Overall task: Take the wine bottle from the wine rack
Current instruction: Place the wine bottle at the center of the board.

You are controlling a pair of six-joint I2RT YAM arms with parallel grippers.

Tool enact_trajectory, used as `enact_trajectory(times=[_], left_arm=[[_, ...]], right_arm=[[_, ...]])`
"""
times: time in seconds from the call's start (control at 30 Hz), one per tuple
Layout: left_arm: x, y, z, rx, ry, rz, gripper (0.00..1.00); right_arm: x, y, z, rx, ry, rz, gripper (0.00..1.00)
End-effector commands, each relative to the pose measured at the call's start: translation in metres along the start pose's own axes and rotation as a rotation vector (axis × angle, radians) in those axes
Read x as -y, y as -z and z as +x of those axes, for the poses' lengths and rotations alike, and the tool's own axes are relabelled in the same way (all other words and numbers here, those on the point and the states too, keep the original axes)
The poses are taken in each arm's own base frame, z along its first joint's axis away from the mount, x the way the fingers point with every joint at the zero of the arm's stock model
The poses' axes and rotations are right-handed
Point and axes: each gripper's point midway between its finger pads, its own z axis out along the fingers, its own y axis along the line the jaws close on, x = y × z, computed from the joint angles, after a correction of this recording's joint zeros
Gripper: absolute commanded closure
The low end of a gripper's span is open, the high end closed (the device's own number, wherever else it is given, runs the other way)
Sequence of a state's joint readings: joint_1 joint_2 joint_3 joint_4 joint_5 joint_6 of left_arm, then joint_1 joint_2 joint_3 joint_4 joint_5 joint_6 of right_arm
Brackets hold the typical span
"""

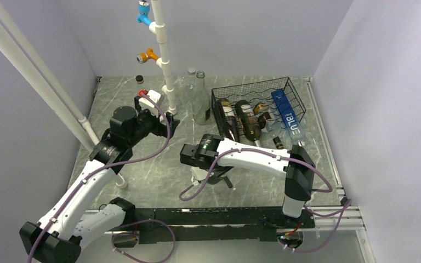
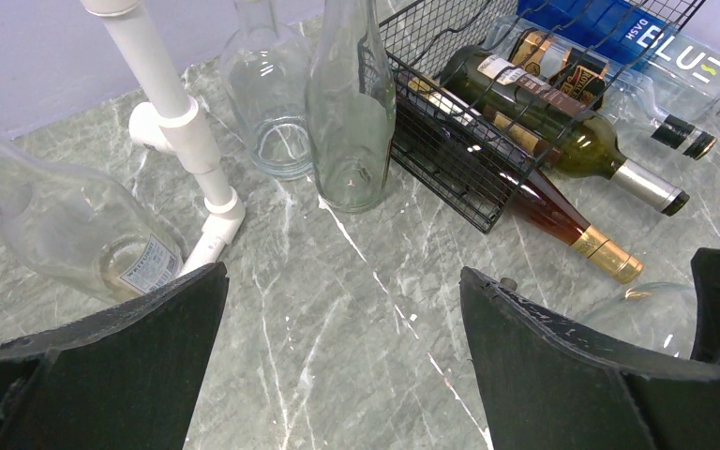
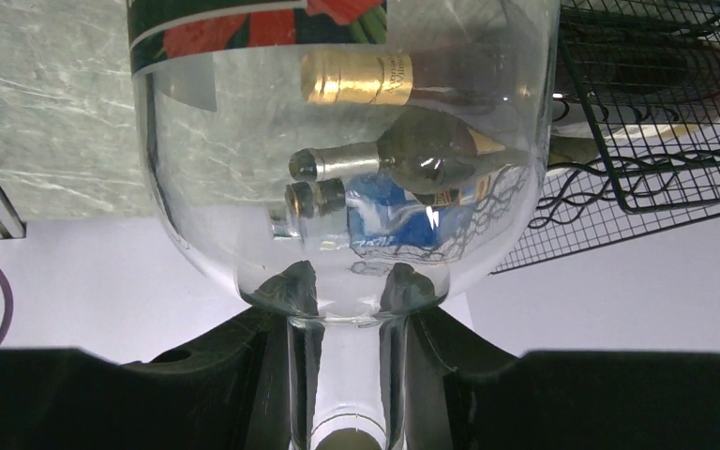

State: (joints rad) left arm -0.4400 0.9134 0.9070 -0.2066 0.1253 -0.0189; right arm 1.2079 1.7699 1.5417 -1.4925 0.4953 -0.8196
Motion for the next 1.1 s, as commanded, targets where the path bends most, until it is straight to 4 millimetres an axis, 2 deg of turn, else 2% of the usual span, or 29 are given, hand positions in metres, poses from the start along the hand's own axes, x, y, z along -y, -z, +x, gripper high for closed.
enact_trajectory(times=[0.0,0.17,0.53,0.7,1.07], left_arm=[[-0.002,0.002,-0.011,0.042,-0.011,-0.009,0.01],[-0.002,0.002,-0.011,0.042,-0.011,-0.006,0.01],[-0.002,0.004,-0.014,0.051,-0.012,-0.007,0.01],[-0.002,0.004,-0.014,0.053,-0.012,-0.008,0.01],[-0.003,0.005,-0.014,0.054,-0.012,-0.014,0.01]], right_arm=[[0.016,0.012,0.01,-0.066,0.015,0.09,0.9],[0.018,0.013,0.007,-0.079,0.038,0.1,0.84],[0.023,0.02,-0.006,-0.06,0.065,0.124,0.57],[0.023,0.024,-0.011,-0.046,0.07,0.134,0.49],[0.027,0.042,-0.023,0.013,0.073,0.175,0.17]])
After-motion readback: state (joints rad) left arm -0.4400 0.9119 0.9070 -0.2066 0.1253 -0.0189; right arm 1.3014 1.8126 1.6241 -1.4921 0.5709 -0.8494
